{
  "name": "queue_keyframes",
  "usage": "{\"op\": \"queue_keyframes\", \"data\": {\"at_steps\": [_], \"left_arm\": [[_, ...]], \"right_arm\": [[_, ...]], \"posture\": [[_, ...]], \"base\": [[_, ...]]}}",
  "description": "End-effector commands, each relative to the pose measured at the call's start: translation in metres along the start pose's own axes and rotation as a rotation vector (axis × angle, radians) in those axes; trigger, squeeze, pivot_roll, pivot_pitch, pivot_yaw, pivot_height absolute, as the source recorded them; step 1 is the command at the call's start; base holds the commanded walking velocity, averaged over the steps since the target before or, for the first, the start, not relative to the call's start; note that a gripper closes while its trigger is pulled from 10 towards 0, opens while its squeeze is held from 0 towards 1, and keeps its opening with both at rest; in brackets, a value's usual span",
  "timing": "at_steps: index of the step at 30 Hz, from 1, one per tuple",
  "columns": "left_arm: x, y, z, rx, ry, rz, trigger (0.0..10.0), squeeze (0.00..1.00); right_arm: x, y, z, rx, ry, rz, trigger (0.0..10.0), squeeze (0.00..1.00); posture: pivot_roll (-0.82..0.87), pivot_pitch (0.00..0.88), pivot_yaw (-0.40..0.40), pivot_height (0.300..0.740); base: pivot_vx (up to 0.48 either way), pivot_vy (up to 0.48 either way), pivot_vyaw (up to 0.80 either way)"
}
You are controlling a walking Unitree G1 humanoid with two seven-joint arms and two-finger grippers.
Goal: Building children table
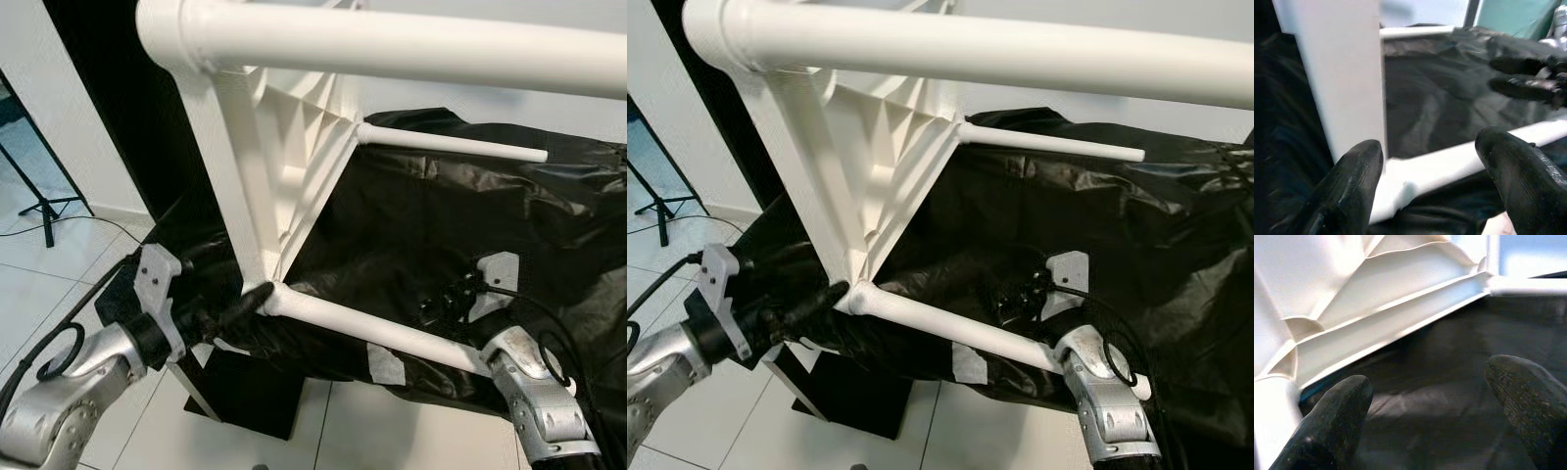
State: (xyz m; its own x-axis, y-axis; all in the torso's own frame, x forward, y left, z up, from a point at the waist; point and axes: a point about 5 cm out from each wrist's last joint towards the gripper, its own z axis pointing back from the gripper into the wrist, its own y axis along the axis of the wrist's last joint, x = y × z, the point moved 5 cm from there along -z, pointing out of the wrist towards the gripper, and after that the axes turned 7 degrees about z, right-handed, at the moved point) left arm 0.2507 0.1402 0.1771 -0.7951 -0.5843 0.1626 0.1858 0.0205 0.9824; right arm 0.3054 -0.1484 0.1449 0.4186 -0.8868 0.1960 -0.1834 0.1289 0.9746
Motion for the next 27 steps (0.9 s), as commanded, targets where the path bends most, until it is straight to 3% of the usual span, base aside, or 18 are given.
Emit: {"op": "queue_keyframes", "data": {"at_steps": [1,7,10,12,27], "left_arm": [[0.01,-0.005,0.004,-0.045,-0.065,0.021,10.0,0.0],[0.015,-0.013,0.005,-0.084,-0.085,0.028,10.0,0.0],[0.023,-0.023,0.002,-0.12,-0.11,0.036,10.0,0.0],[0.028,-0.029,0.0,-0.139,-0.135,0.048,10.0,0.0],[0.031,-0.032,-0.005,-0.14,-0.157,0.051,10.0,0.0]], "right_arm": [[-0.002,0.001,0.005,-0.018,0.057,-0.019,10.0,0.0],[-0.004,0.002,0.008,-0.031,0.103,-0.021,10.0,0.0],[-0.007,0.001,0.016,-0.063,0.181,-0.031,10.0,0.0],[-0.009,-0.001,0.029,-0.121,0.296,-0.022,10.0,0.0],[-0.014,0.001,0.056,-0.24,0.552,-0.004,10.0,0.0]], "posture": [[0.01,0.0,0.007,0.74],[0.0,0.0,0.008,0.74],[0.0,0.0,0.009,0.74],[-0.01,0.0,0.009,0.74],[-0.03,0.0,-0.003,0.74]], "base": [[0.0,0.0,0.0],[0.0,0.0,0.0],[0.0,0.0,0.0],[0.0,0.0,0.0],[0.0,0.0,0.0]]}}
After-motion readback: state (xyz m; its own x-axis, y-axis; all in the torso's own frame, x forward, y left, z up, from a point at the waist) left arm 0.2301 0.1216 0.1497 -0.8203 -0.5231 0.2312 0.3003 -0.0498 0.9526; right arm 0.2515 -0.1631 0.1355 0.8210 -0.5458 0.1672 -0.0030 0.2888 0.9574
